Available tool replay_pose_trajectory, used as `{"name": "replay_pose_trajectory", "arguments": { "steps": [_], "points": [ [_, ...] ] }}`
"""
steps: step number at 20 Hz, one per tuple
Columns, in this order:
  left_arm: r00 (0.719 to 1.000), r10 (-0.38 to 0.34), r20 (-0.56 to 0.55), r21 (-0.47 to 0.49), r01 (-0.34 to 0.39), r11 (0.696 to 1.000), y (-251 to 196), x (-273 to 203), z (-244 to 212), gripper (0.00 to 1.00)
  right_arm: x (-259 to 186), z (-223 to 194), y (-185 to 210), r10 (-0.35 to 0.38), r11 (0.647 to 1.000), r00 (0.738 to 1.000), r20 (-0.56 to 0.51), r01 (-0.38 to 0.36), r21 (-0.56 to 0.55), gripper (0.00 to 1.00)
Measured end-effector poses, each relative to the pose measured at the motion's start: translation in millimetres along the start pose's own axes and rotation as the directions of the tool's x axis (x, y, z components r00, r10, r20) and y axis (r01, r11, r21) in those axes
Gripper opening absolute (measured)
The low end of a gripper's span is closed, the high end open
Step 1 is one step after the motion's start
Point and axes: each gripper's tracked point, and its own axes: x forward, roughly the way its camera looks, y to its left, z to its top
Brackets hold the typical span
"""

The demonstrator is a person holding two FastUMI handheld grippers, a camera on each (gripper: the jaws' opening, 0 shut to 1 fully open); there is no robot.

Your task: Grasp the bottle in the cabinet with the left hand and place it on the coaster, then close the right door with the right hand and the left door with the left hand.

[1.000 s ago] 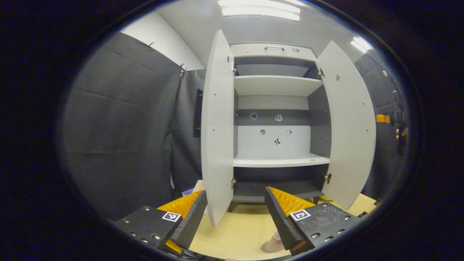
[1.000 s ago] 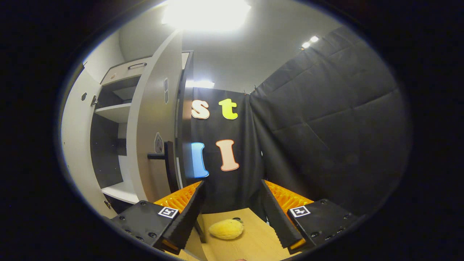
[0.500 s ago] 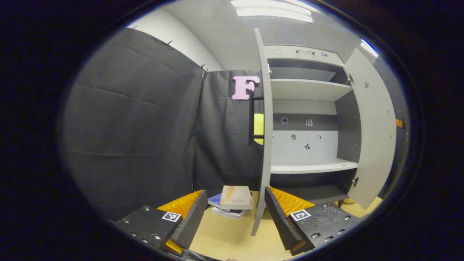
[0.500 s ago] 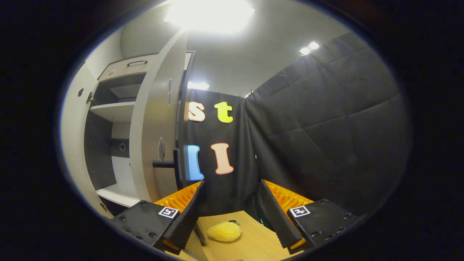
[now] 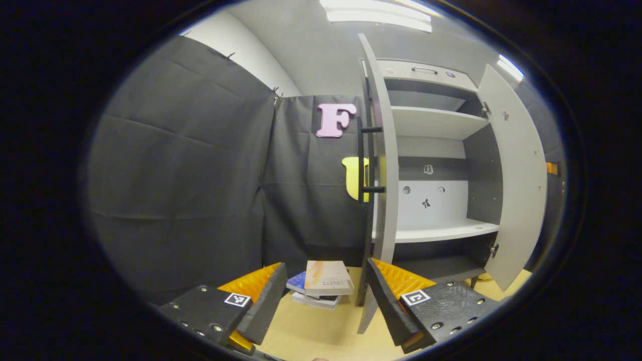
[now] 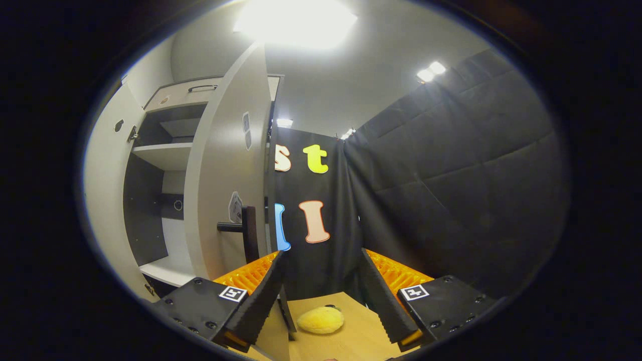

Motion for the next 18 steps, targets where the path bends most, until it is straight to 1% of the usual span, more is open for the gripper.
{"name": "replay_pose_trajectory", "arguments": {
  "steps": [1,2,3,4,5,6,7,8,9,10,11,18],
  "points": [
    [1.000,-0.005,0.001,0.001,0.005,1.000,1,2,-1,0.93,-2,-1,4,0.003,1.000,1.000,0.000,-0.003,0.003,0.91],
    [1.000,-0.007,0.001,0.000,0.007,1.000,3,4,-2,0.93,-3,-1,7,0.006,1.000,1.000,-0.001,-0.006,0.008,0.95],
    [1.000,-0.008,-0.001,-0.002,0.008,1.000,4,5,-3,0.93,-4,-1,11,0.011,1.000,1.000,-0.001,-0.011,0.013,0.91],
    [1.000,-0.007,-0.004,-0.006,0.007,1.000,5,7,-4,0.93,-6,-1,16,0.015,1.000,1.000,0.000,-0.015,0.017,0.91],
    [1.000,-0.008,-0.006,-0.011,0.008,1.000,7,6,-5,0.93,-7,-2,20,0.020,1.000,1.000,0.001,-0.020,0.022,0.95],
    [1.000,-0.007,-0.007,-0.013,0.007,1.000,9,6,-6,0.93,-8,-3,25,0.028,0.999,1.000,0.001,-0.028,0.025,0.95],
    [1.000,-0.005,-0.008,-0.012,0.005,1.000,12,7,-7,0.93,-8,-3,30,0.039,0.999,0.999,0.002,-0.039,0.031,0.91],
    [1.000,-0.002,-0.009,-0.010,0.002,1.000,14,7,-8,0.93,-9,-3,37,0.056,0.998,0.998,0.003,-0.056,0.033,0.95],
    [1.000,0.002,-0.010,-0.007,-0.002,1.000,16,6,-8,0.93,-10,-4,45,0.073,0.997,0.997,0.004,-0.073,0.036,0.95],
    [1.000,0.006,-0.011,-0.006,-0.006,1.000,18,5,-8,0.93,-9,-4,53,0.088,0.995,0.996,0.004,-0.088,0.036,0.92],
    [1.000,0.011,-0.012,-0.006,-0.011,1.000,21,5,-9,0.93,-9,-4,60,0.102,0.994,0.995,0.005,-0.102,0.036,0.95],
    [0.998,0.066,-0.016,-0.011,-0.066,0.998,48,-7,-10,0.93,-2,-8,114,0.193,0.980,0.981,0.006,-0.193,0.039,0.95]
  ]
}}
